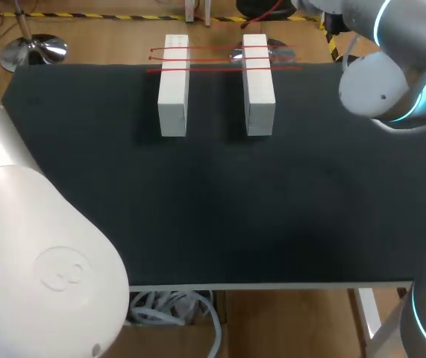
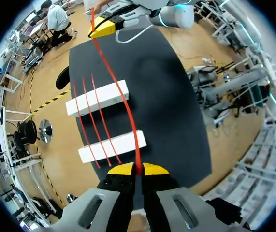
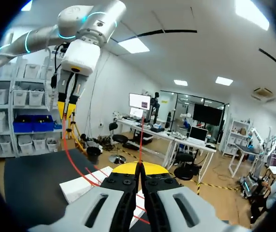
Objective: Grab the tape and strap the tape.
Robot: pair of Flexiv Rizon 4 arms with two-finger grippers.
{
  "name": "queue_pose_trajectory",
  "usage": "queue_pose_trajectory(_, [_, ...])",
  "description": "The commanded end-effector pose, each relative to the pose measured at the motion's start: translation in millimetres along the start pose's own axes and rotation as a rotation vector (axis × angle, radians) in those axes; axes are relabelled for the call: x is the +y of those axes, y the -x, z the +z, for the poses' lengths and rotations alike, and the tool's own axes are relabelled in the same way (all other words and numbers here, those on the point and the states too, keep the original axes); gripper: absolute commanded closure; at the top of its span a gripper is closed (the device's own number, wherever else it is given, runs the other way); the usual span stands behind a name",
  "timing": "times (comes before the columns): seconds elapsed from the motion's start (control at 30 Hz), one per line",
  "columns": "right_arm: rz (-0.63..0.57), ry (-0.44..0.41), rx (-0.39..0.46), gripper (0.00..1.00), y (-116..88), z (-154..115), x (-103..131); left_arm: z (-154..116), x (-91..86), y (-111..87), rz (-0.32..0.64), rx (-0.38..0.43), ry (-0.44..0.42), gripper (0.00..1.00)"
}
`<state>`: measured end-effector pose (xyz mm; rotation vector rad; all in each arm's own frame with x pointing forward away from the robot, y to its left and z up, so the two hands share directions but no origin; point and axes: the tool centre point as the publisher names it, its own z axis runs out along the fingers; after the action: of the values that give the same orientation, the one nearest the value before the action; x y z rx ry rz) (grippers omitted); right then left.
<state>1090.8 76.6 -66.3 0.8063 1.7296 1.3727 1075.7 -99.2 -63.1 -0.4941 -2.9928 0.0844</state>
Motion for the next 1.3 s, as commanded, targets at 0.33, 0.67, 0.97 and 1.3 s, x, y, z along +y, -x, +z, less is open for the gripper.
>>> queue_pose_trajectory(0.33, [0.319,-0.464,-0.457,1.0,-10.1,-26.1,-8.4,-1.1,0.1,0.6,0.0,0.003,0.003,1.0])
queue_pose_trajectory(0.67, [0.41,-0.612,-0.491,1.0,-17.1,-49.3,-11.5,-1.1,0.1,0.6,0.0,0.003,0.003,1.0])
queue_pose_trajectory(0.97, [0.392,-0.828,-0.547,1.0,-37.5,-47.2,-24.8,-1.1,0.1,0.6,0.0,0.003,0.003,1.0])
queue_pose_trajectory(1.3, [0.231,-0.719,-0.551,1.0,-53.5,-38.1,-12.4,-1.1,0.1,0.6,0.0,0.003,0.003,1.0])
